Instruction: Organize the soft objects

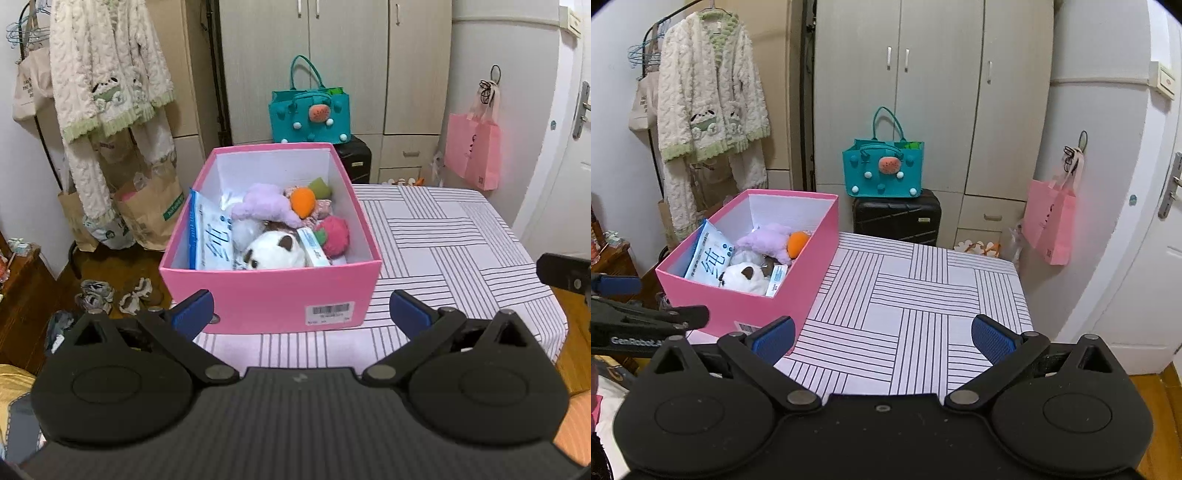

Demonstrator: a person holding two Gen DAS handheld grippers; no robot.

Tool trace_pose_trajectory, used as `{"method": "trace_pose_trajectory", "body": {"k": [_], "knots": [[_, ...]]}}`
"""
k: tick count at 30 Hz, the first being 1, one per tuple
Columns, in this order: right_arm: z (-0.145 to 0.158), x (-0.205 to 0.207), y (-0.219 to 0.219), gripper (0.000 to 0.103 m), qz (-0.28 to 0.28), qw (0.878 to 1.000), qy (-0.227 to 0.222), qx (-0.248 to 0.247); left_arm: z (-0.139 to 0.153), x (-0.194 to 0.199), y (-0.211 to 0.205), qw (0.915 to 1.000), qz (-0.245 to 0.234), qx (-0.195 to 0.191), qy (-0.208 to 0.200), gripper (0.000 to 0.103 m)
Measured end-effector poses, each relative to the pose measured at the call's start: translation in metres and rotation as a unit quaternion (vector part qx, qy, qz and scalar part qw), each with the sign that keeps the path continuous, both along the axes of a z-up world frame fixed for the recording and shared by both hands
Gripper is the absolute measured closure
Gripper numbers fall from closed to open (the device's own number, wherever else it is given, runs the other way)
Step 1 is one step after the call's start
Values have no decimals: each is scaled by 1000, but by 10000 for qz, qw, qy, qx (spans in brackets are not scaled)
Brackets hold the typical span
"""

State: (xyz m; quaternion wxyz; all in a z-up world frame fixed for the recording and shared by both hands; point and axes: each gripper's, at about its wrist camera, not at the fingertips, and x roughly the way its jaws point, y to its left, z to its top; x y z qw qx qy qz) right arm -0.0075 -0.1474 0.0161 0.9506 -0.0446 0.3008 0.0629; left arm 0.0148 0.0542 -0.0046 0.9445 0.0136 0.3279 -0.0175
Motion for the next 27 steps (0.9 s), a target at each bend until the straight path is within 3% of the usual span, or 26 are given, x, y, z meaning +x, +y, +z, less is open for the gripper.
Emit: {"method": "trace_pose_trajectory", "body": {"k": [10,15,27], "knots": [[-8,-6,-2,0,24,9999,-134,-25,0,-11,-3,9986,84,-113,-516,0],[-6,-7,-5,0,-114,9996,-231,-70,6,-15,-1,9972,249,33,-710,0],[-8,-3,-12,0,-216,9995,-216,38,8,-16,-4,9970,143,143,-749,0]]}}
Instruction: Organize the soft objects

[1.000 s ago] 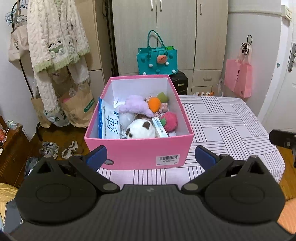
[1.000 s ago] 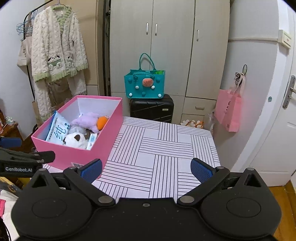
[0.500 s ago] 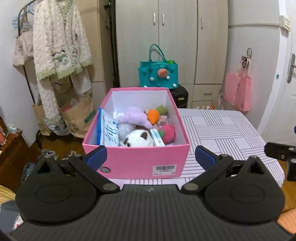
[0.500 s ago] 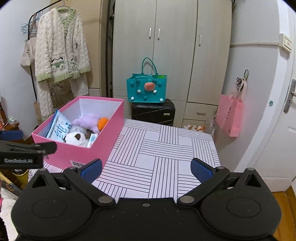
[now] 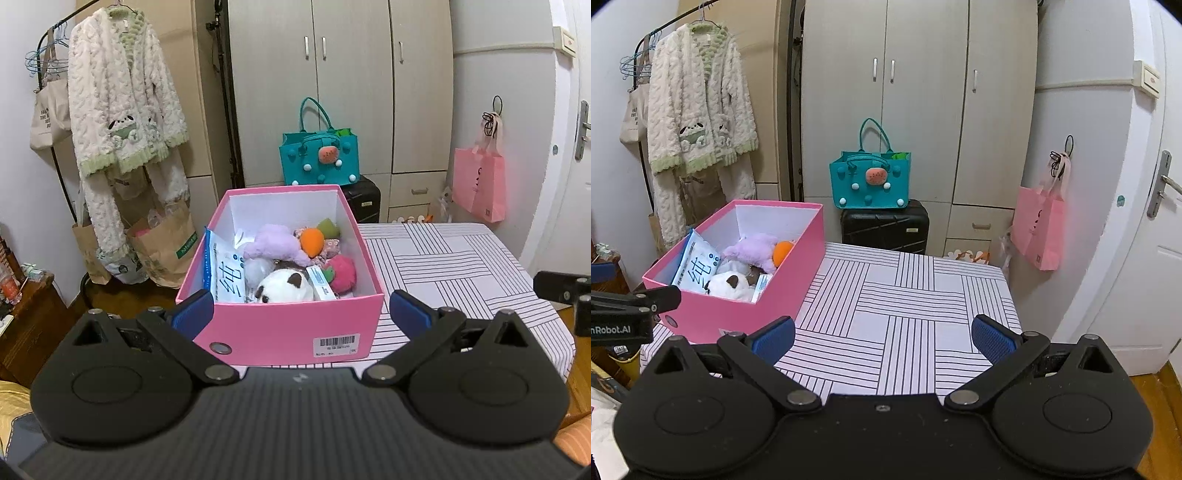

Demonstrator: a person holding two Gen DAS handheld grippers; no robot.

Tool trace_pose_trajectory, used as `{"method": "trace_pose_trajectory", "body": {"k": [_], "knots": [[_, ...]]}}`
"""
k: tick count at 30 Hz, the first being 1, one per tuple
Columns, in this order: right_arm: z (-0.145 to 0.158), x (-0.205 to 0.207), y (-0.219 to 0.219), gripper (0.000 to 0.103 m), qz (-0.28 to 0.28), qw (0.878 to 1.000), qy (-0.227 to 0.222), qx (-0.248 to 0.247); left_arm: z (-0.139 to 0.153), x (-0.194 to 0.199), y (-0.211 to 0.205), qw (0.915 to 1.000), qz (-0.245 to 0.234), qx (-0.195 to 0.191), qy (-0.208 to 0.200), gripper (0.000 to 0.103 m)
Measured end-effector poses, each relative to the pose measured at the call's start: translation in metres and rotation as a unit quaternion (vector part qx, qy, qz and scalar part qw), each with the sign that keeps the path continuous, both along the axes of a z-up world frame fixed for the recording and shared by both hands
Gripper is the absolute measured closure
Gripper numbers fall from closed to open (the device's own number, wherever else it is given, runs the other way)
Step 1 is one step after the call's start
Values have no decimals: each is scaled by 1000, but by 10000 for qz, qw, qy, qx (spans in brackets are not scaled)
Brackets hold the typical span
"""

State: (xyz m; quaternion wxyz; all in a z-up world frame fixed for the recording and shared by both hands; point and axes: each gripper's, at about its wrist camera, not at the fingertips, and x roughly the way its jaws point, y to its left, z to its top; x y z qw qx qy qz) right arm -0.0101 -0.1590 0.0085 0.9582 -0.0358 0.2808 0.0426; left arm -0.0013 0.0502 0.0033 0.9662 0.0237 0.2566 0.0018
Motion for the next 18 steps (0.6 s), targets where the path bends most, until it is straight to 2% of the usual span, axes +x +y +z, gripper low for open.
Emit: {"method": "trace_pose_trajectory", "body": {"k": [18], "knots": [[-5,6,-2,0,-41,10000,88,-21,-2,0,-5,10000,-39,-17,17,0]]}}
